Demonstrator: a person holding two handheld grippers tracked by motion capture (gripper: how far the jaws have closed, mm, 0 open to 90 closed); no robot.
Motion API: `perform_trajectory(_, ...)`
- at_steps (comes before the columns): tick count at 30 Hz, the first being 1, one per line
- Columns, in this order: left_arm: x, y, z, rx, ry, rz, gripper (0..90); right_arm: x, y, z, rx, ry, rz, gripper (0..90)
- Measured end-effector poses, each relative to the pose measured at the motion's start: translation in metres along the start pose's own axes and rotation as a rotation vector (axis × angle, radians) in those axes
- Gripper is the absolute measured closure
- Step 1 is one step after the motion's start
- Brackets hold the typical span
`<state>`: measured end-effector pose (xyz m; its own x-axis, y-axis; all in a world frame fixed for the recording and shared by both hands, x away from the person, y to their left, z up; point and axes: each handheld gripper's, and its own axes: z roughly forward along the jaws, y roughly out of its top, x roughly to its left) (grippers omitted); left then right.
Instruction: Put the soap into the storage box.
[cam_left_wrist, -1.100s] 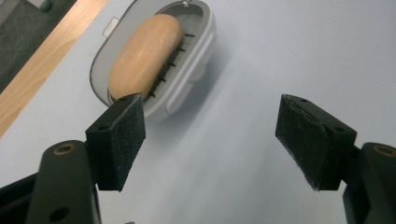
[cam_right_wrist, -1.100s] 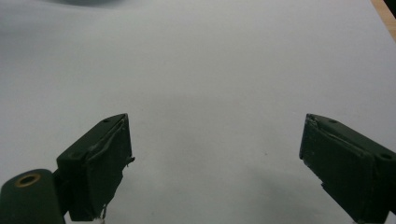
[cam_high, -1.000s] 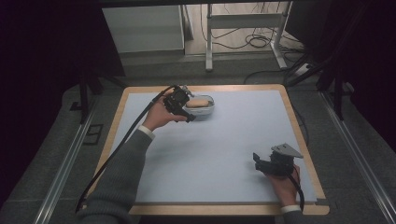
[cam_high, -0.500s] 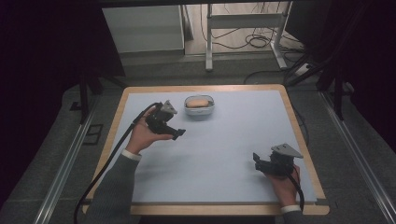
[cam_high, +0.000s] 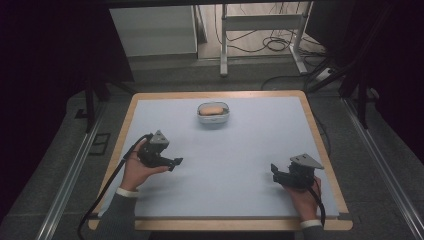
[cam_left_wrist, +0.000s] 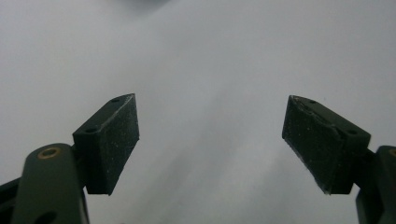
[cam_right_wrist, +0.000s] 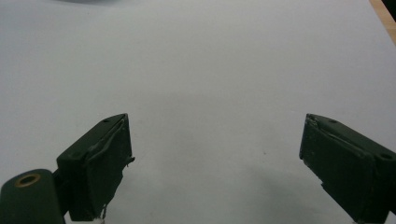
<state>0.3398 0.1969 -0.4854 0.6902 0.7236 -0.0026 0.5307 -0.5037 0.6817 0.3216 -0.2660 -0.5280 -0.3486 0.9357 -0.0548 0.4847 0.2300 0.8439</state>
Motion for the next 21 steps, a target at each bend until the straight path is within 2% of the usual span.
perform_trajectory(1,0.000,0.000,0.000,0.000,0.000,0.000,19.3,0.000,0.000,0.000,0.000,0.000,0.000,9.2)
perform_trajectory(2,0.000,-0.008,0.000,0.001,0.005,-0.012,19.2,0.000,0.000,0.000,0.001,-0.002,-0.002,9.2)
perform_trajectory(6,0.001,-0.021,0.001,-0.020,0.002,-0.056,19.3,0.000,0.000,0.000,0.002,-0.005,-0.001,9.2)
perform_trajectory(9,0.003,-0.023,0.002,-0.004,0.012,-0.059,19.2,0.000,0.000,0.000,0.004,-0.006,-0.003,9.2)
perform_trajectory(10,0.003,-0.023,0.001,-0.015,0.013,-0.065,19.2,0.001,0.000,0.000,0.004,-0.006,-0.003,9.2)
perform_trajectory(13,0.002,-0.024,0.002,-0.025,0.002,-0.070,19.5,0.001,0.000,0.000,0.003,-0.006,-0.004,9.2)
perform_trajectory(21,0.002,-0.027,0.009,-0.001,-0.008,-0.073,19.2,-0.001,0.000,0.000,0.002,0.008,0.009,9.2)
